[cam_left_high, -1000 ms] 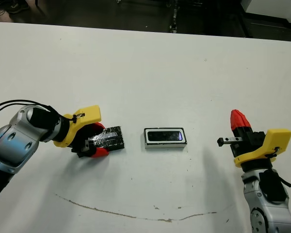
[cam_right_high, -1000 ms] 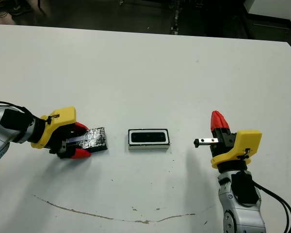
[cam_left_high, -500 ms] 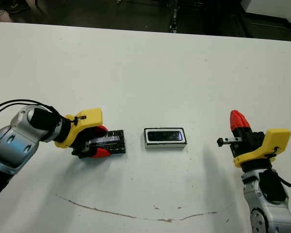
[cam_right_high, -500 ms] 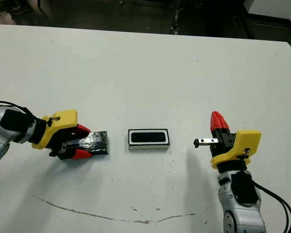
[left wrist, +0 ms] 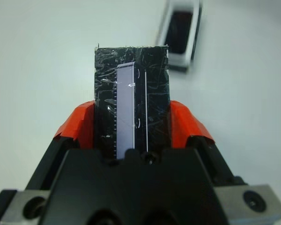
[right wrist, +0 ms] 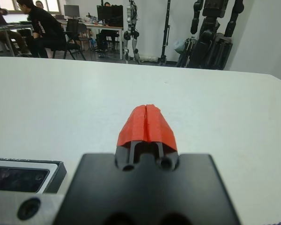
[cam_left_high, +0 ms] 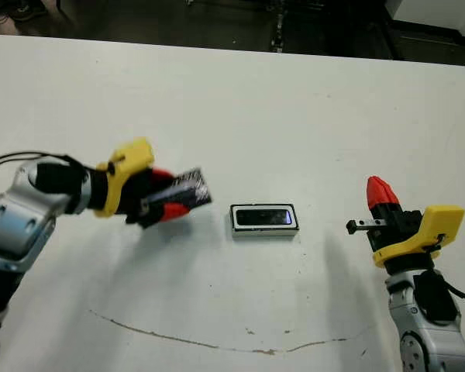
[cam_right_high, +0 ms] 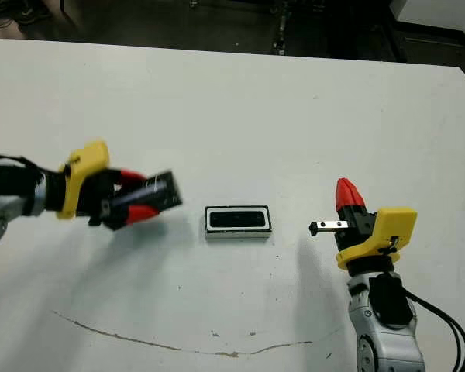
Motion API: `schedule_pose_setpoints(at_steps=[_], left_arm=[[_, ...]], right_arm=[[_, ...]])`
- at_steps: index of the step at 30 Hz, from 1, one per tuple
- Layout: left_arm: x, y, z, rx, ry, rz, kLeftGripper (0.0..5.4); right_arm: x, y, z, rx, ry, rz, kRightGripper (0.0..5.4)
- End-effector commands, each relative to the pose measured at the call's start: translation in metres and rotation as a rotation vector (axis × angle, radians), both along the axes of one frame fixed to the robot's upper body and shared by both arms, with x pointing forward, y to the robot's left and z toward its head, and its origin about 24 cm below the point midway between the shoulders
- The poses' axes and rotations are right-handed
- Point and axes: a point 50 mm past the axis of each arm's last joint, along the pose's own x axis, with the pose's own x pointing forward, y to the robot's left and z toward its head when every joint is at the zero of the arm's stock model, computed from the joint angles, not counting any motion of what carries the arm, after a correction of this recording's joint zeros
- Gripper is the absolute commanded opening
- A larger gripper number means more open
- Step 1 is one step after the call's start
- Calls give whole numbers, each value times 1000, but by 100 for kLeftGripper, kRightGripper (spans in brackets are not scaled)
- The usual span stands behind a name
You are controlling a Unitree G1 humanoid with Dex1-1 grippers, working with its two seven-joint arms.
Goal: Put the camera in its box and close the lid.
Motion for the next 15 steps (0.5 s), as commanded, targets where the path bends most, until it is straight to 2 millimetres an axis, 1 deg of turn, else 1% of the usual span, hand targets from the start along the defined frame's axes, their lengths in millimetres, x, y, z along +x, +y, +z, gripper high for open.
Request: schedule_pose_setpoints(at_steps=[1, 8, 15], left_arm=[[8, -3, 6, 6, 44, 5, 317], [17, -24, 2, 57, 108, -64, 317], [18, -36, -16, 62, 169, -105, 317]], right_arm=[[-1, -2, 0, -2, 19, -3, 0], [1, -1, 0, -12, 16, 6, 0], [0, 0, 0, -10, 18, 5, 0]])
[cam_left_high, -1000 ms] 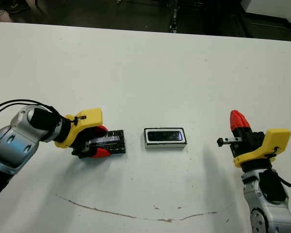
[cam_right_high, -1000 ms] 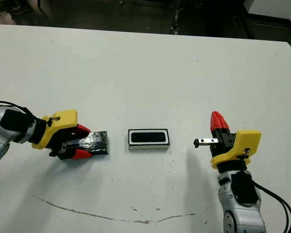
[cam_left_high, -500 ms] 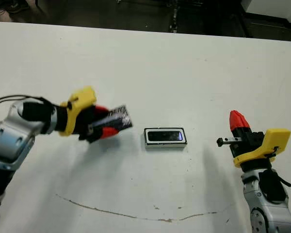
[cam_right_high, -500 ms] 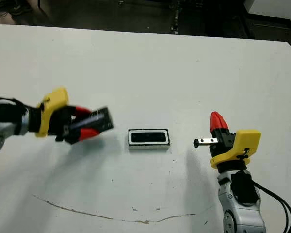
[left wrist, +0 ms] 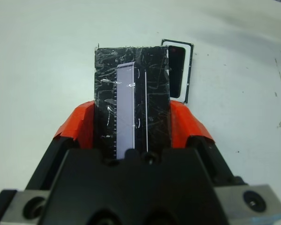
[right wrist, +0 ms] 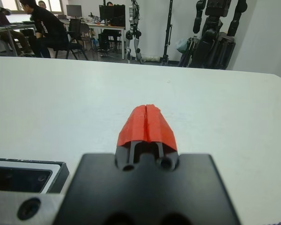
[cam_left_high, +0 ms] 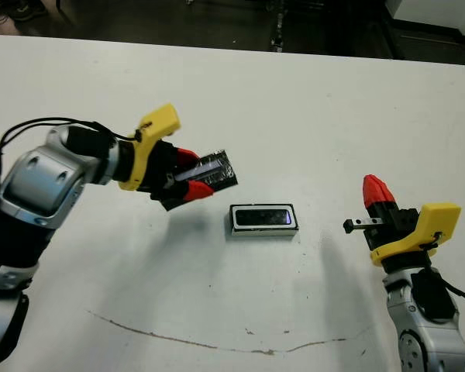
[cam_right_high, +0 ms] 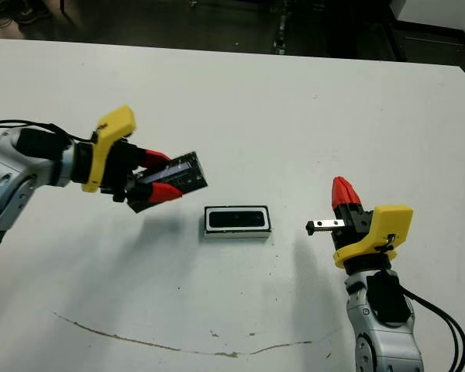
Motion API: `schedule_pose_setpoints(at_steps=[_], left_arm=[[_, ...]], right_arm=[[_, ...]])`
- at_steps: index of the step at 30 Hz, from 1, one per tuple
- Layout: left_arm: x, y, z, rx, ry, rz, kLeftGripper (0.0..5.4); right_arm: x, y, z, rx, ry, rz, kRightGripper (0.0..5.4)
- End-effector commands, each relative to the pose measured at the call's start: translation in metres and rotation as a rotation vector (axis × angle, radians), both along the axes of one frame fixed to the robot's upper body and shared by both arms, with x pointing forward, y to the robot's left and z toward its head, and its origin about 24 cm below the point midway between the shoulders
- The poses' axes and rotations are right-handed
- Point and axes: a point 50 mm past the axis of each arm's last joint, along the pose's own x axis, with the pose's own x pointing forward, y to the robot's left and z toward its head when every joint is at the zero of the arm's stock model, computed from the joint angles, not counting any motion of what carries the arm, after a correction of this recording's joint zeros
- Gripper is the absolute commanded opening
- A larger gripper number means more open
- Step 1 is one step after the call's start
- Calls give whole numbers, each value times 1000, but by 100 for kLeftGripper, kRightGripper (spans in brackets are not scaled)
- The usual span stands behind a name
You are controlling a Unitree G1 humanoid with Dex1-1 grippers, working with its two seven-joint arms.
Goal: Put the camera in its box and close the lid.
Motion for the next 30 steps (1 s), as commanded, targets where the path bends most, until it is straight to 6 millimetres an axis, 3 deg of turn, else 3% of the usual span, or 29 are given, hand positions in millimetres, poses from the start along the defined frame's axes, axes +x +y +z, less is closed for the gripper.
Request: schedule_pose_setpoints(at_steps=[1, 19, 30], left_arm=[[1, -4, -9, 14, 27, -14, 317], [-5, -34, -39, -52, 128, -73, 317], [-9, -37, -47, -46, 110, -120, 317]], right_arm=[[-1, -2, -1, -17, 16, -6, 0], [-3, -2, -5, -13, 17, 0, 0], [-3, -2, -6, -19, 25, -3, 0]])
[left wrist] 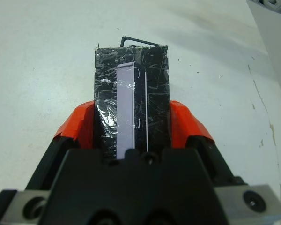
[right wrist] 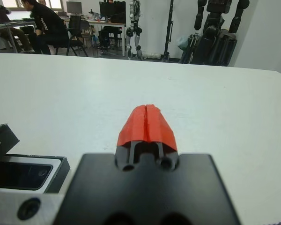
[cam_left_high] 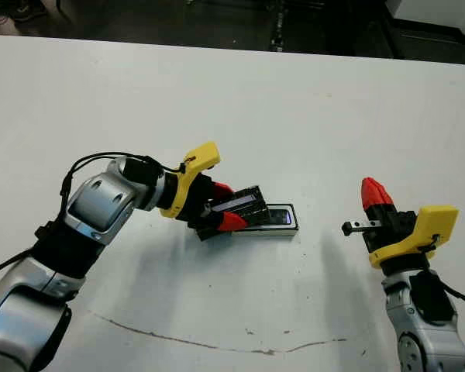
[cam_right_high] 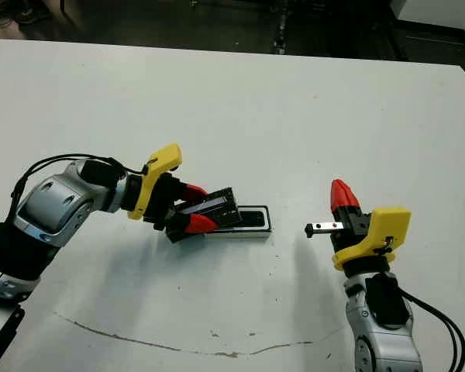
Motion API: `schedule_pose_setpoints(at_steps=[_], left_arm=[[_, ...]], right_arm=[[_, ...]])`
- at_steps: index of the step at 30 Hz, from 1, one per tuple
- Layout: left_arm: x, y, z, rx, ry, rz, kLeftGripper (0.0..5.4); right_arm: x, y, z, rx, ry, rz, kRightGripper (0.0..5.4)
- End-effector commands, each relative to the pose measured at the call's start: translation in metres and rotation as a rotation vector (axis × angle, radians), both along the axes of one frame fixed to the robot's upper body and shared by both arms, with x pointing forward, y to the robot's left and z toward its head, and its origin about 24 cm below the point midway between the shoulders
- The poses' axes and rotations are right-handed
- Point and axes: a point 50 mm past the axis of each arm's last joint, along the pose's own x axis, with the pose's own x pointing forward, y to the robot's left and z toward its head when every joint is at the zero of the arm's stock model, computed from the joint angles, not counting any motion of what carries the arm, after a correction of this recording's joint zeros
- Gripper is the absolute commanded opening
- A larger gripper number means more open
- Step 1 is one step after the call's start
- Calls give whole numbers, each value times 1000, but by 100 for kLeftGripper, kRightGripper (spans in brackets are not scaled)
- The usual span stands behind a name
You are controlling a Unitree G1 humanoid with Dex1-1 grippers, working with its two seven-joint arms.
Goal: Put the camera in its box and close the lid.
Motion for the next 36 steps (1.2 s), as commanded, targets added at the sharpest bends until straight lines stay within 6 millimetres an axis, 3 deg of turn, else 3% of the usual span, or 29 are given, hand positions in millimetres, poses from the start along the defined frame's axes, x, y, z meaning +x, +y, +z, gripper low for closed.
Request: schedule_pose_setpoints(at_steps=[1, 17, 36], left_arm=[[-3, 0, -9, 14, -6, -27, 317], [-6, -15, -20, 58, -96, -85, 317], [-8, -36, -36, 10, -57, -130, 317]], right_arm=[[-1, -3, -2, -17, 8, -4, 0], [-1, -3, -4, -9, 9, 0, 0], [-1, -4, -4, -2, 25, 3, 0]])
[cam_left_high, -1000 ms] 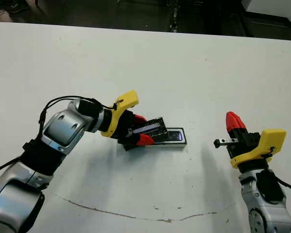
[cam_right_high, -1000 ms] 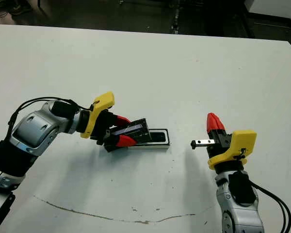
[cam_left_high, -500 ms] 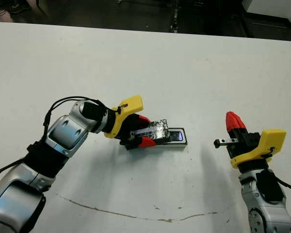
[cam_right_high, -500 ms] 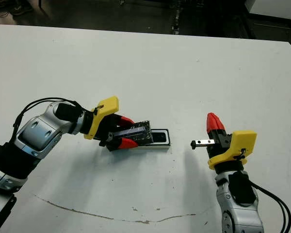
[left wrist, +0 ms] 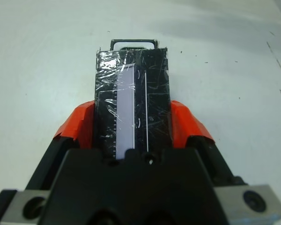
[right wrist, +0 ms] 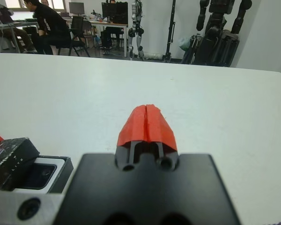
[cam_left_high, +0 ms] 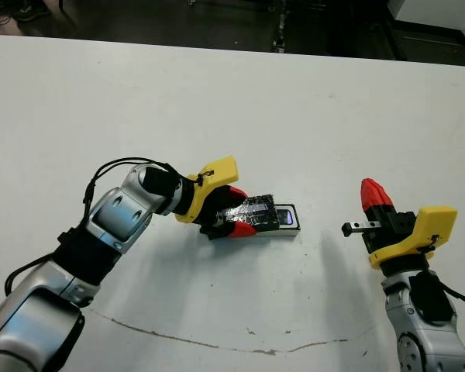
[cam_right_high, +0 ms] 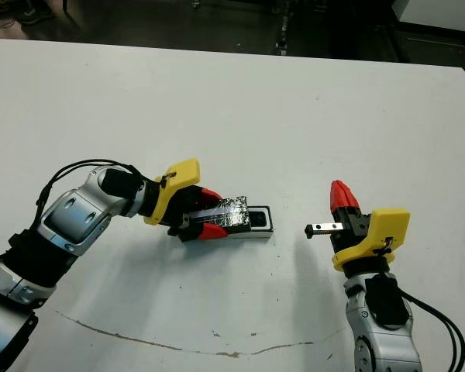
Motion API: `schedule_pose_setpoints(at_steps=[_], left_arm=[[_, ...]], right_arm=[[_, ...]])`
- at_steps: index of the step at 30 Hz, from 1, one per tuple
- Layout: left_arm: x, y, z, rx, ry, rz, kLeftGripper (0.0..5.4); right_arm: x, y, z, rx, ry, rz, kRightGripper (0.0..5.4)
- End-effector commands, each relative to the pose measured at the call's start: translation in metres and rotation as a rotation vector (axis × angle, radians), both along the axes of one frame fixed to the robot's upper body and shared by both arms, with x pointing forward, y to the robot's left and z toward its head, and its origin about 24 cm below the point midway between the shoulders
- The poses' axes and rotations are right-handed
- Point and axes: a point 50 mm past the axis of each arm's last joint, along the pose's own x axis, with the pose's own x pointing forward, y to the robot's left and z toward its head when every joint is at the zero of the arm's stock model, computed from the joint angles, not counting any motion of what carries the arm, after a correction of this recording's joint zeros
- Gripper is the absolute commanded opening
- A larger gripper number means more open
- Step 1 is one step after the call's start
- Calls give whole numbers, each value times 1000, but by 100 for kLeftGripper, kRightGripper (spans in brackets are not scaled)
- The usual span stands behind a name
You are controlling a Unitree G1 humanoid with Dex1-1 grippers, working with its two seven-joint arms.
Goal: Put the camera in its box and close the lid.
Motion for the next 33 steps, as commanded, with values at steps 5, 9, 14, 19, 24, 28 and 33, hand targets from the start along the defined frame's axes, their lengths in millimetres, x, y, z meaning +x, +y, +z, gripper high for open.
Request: schedule_pose_setpoints(at_steps=[5, 9, 14, 19, 24, 28, 33], left_arm=[[-5, -17, -25, -10, 113, -16, 317], [-4, -24, -28, -17, 131, -23, 317], [-4, -35, -29, -15, 151, -33, 317], [-5, -48, -32, -23, 132, -89, 317], [-6, -56, -35, -40, 161, -123, 317], [-8, -61, -37, -41, 152, -142, 317], [-9, -64, -39, -30, 161, -145, 317]], right_arm=[[-1, -4, -2, -6, 16, 0, 0], [-1, -4, -2, -4, 18, -3, 0], [-2, -4, -2, 0, 16, -5, 0], [-2, -4, -2, -1, 15, -7, 0], [-1, -4, -1, 4, 16, -8, 0], [-2, -4, -1, 13, 19, -10, 0], [-1, -4, 0, 4, 16, -9, 0]])
